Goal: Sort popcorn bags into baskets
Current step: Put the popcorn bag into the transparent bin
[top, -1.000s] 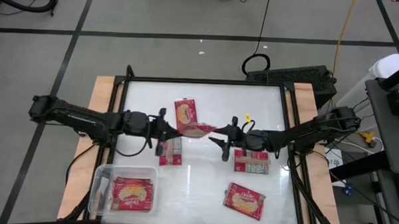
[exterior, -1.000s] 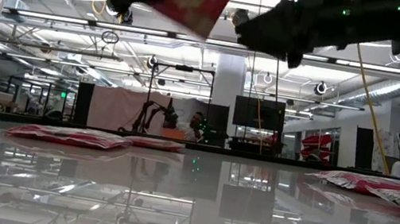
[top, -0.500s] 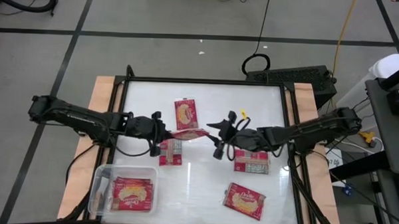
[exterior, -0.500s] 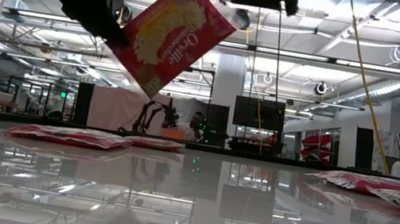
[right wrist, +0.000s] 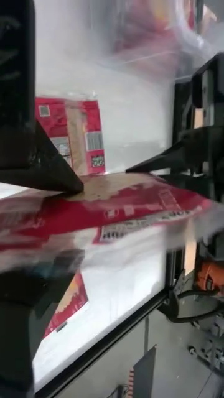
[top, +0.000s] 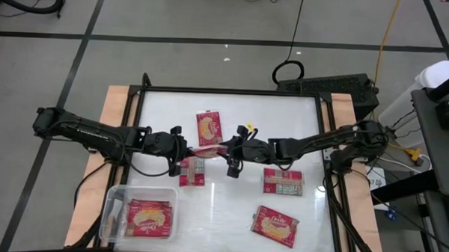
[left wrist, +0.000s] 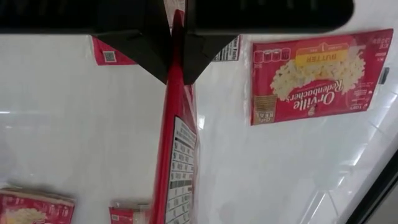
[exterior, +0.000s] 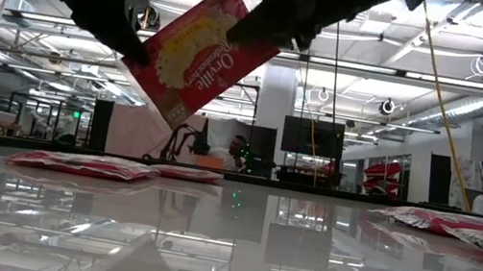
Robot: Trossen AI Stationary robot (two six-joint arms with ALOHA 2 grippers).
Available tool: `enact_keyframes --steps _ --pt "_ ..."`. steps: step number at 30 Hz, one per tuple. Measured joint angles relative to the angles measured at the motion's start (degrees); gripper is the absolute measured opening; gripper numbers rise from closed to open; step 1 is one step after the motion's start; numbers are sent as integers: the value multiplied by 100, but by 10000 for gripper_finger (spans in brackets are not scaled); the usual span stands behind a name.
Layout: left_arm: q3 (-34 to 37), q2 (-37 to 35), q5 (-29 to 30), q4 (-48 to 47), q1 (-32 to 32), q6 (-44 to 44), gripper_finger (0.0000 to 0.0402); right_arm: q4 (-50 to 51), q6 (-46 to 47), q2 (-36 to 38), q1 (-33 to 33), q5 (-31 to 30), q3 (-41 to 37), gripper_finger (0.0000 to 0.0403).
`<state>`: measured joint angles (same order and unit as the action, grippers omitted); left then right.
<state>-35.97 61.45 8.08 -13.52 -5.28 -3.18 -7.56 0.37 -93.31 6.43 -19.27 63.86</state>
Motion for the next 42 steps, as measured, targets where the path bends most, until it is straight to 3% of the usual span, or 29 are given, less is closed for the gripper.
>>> enact_keyframes --steps 4,10,13,18,23,26,34,39,42 --pt "0 0 17 -19 4 -38 24 60 -146 -40 -6 -2 2 114" --pt "0 0 103 34 -1 -162 27 191 -275 -37 7 89 4 18" --pt "0 0 125 49 -8 -323 47 239 -232 -34 9 187 4 15" --pt "-2 -5 157 -33 -10 -593 117 530 81 165 58 162 -250 21" --pt "-2 -37 428 -47 -12 -791 173 402 483 621 145 148 -858 7" --pt "-2 -34 522 241 -20 -747 188 -326 704 861 156 149 -1396 11" --pt "-2 22 544 1060 -201 -378 195 -3950 779 969 156 138 -2894 12" --pt "0 32 786 1868 -203 -217 195 -4759 657 959 153 142 -3149 12" --pt "-3 193 624 2556 -195 65 195 -5056 470 959 153 235 -3158 12"
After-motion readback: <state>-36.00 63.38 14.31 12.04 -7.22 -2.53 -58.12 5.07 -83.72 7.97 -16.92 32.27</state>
